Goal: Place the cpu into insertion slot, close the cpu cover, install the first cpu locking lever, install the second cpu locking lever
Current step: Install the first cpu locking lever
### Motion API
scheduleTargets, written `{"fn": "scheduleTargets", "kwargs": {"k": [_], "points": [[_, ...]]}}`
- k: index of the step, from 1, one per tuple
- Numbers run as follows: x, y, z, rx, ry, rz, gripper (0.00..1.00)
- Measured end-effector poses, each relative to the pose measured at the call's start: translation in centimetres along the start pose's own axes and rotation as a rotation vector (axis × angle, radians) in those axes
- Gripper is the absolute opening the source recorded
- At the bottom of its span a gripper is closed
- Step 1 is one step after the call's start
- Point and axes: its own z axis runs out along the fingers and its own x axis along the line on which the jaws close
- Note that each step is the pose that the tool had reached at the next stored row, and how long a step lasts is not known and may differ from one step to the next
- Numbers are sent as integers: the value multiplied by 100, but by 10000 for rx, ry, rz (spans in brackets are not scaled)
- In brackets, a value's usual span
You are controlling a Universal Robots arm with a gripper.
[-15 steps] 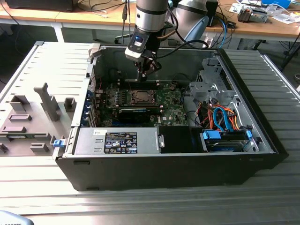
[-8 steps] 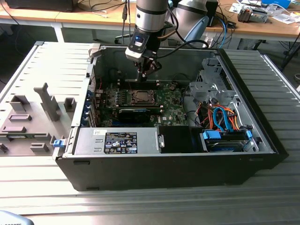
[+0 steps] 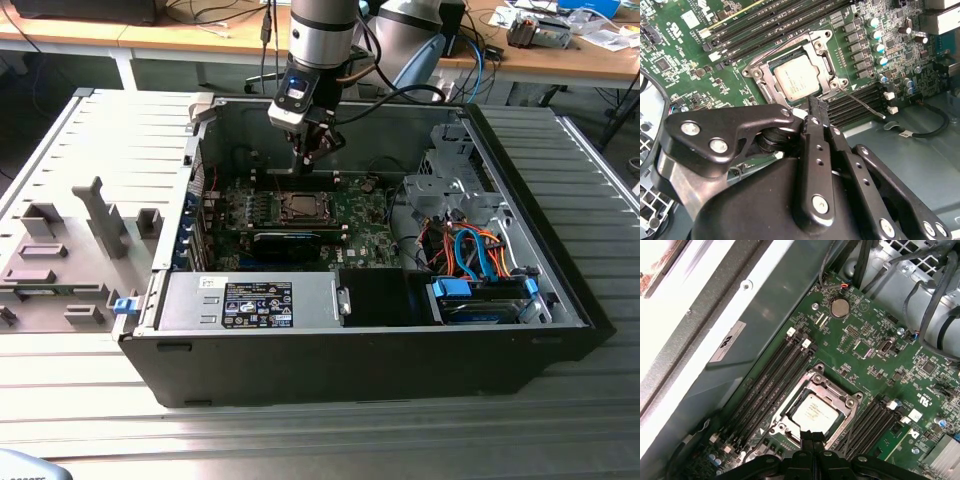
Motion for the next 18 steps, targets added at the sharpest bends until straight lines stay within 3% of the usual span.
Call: {"fn": "scheduleTargets", "kwargs": {"k": [18], "points": [[0, 0, 0, 10, -26, -475, 11]]}}
